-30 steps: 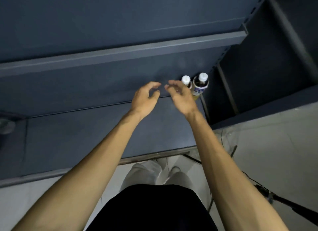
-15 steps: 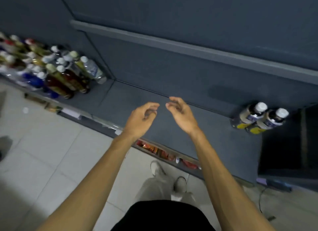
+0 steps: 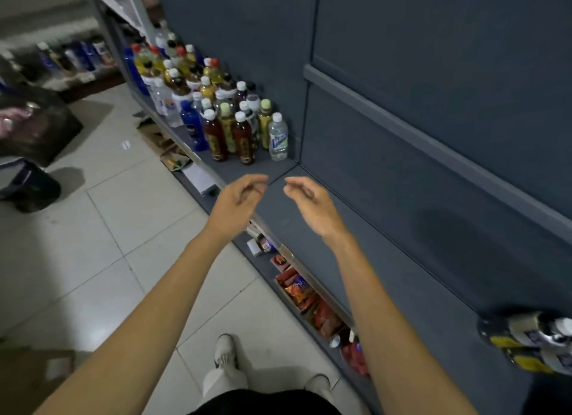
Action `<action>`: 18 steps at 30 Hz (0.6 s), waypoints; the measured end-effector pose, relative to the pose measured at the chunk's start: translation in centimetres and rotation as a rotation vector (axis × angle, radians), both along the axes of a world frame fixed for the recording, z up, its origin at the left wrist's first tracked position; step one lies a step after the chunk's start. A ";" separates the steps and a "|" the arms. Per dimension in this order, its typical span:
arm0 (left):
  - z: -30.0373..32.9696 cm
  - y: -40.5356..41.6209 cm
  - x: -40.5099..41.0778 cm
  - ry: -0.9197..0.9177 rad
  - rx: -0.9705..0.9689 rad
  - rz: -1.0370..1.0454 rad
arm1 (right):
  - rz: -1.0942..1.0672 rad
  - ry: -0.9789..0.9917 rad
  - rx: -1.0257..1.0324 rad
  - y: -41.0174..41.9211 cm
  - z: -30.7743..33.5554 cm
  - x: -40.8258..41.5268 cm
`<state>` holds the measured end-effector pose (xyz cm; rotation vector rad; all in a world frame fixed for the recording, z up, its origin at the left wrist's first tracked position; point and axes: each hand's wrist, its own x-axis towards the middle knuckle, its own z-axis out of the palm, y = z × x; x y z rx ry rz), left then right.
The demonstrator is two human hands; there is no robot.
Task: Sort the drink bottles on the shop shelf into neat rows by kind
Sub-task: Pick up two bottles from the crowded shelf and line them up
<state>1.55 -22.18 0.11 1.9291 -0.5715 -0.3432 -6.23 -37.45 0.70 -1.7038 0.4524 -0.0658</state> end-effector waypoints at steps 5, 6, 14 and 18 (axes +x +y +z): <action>0.4 6.0 5.6 -0.014 -0.009 0.047 | 0.012 0.005 -0.055 5.1 1.3 5.9; 0.3 7.3 6.7 -0.012 -0.012 0.061 | 0.010 0.010 -0.056 6.1 1.3 7.1; -0.5 13.6 12.3 0.043 -0.038 0.108 | -0.010 0.031 -0.050 11.8 0.4 14.4; -2.8 15.5 13.9 0.110 -0.001 0.116 | 0.020 0.083 -0.053 11.5 -1.8 15.4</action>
